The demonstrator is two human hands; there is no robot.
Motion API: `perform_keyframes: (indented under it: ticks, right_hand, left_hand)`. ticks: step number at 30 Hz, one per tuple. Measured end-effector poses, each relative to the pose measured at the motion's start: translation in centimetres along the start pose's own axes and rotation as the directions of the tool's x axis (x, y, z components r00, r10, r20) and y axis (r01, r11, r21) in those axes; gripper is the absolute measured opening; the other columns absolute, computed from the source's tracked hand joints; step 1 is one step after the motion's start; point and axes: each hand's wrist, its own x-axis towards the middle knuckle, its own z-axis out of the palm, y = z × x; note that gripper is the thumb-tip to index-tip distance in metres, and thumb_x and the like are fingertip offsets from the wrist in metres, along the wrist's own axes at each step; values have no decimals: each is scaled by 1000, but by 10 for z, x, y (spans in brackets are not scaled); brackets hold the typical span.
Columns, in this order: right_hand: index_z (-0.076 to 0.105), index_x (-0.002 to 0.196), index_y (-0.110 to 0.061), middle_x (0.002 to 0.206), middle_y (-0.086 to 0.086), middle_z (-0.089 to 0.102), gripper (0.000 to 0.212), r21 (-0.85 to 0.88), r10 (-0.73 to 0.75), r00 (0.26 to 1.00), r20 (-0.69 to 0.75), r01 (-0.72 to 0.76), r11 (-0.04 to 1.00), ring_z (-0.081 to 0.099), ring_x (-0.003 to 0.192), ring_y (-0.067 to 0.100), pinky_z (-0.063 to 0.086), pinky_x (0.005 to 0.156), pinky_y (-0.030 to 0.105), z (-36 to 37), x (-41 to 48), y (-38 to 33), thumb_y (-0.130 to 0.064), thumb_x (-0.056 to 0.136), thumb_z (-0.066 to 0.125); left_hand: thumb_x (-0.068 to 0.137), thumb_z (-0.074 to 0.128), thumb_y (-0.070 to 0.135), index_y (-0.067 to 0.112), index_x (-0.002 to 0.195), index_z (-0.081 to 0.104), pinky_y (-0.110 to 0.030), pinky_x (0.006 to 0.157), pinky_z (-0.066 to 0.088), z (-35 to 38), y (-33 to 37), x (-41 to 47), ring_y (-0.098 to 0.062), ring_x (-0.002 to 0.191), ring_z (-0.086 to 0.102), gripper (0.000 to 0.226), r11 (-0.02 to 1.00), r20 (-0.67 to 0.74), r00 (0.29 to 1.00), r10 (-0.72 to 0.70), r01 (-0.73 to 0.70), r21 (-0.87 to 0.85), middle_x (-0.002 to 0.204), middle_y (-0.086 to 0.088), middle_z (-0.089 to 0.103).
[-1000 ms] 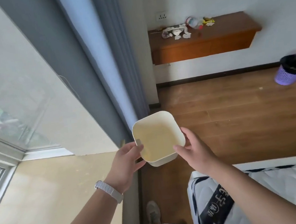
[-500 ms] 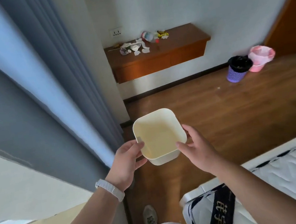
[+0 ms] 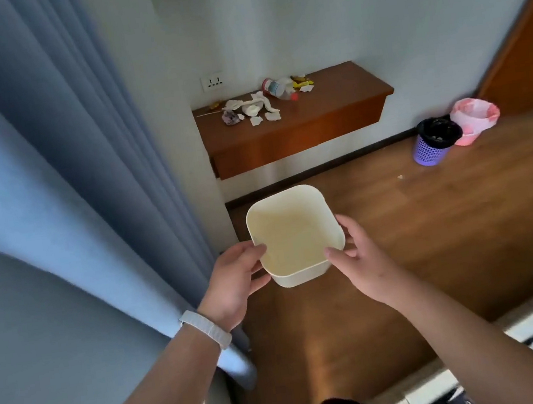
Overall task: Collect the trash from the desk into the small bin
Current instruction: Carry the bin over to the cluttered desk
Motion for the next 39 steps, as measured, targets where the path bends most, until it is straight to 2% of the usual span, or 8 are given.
perform_keyframes:
  ticks: [7, 10, 13, 21, 27, 32, 36, 39]
  right_hand:
    - [42, 120, -54, 108, -26, 64, 45, -49, 87, 993, -77, -91, 995, 64, 96, -4, 49, 75, 13, -45, 60, 21, -31, 90, 65]
    - [39, 115, -68, 108, -34, 63, 48, -82, 101, 990, -99, -110, 991, 63, 101, 0, 50, 87, 32, -68, 101, 30, -52, 77, 62]
    - [41, 106, -74, 107, -38, 60, 46, -60, 70, 993, -91, -75, 995, 61, 97, -7, 52, 83, 32, -93, 149, 31, -47, 75, 62]
    - [46, 124, -49, 119, -24, 58, 46, -23, -10, 998, -62, 9, 1000, 58, 108, 2, 53, 92, 36, -193, 258, 22, -29, 87, 64]
    - [42, 124, -50, 124, -24, 54, 46, -46, -55, 995, -83, 52, 998, 55, 109, -2, 52, 94, 33, -247, 315, 17, -28, 90, 64]
    - [42, 126, -47, 121, -28, 52, 46, -49, -57, 992, -114, 52, 997, 54, 110, -6, 52, 94, 30, -276, 355, 15, -26, 90, 64]
    - [43, 129, -42, 123, -25, 54, 48, -56, -63, 989, -132, 55, 997, 54, 110, -7, 52, 91, 27, -290, 390, 20, -25, 89, 64]
    - [47, 130, -39, 122, -21, 58, 48, -33, -61, 987, -150, 57, 998, 57, 110, -2, 51, 87, 23, -302, 421, 27, -21, 89, 65]
  left_hand:
    - [101, 61, 34, 23, 118, 74, -37, 92, 58, 39, 15, 85, -16, 112, 75, 24, 995, 117, 992, -42, 30, 98, 117, 5, 81]
    - [99, 63, 30, 31, 102, 80, -41, 93, 57, 61, 24, 129, -10, 101, 78, 18, 995, 114, 992, -54, 44, 93, 110, 6, 83]
    - [100, 65, 28, 27, 106, 76, -47, 98, 58, 84, 36, 174, -13, 100, 78, 13, 993, 56, 995, -77, 71, 94, 107, 6, 83]
    - [101, 64, 25, 16, 123, 70, -48, 98, 60, 169, 104, 271, -20, 109, 77, 24, 991, 48, 997, -65, 58, 120, 113, 2, 83]
    - [101, 65, 21, 12, 128, 70, -53, 102, 57, 218, 144, 324, -21, 107, 77, 29, 996, 87, 995, -41, 33, 84, 116, -3, 82]
    - [98, 68, 19, 10, 120, 70, -48, 92, 61, 244, 165, 371, -18, 93, 80, 24, 998, 123, 992, -16, 8, 58, 103, -4, 85]
    - [99, 66, 16, 13, 110, 72, -31, 67, 64, 256, 170, 415, -12, 83, 80, 13, 999, 155, 987, -33, 28, 39, 93, -1, 85]
    - [99, 66, 15, 12, 110, 73, -31, 68, 63, 268, 175, 455, -12, 82, 79, 14, 998, 171, 984, -54, 50, 27, 92, 0, 85]
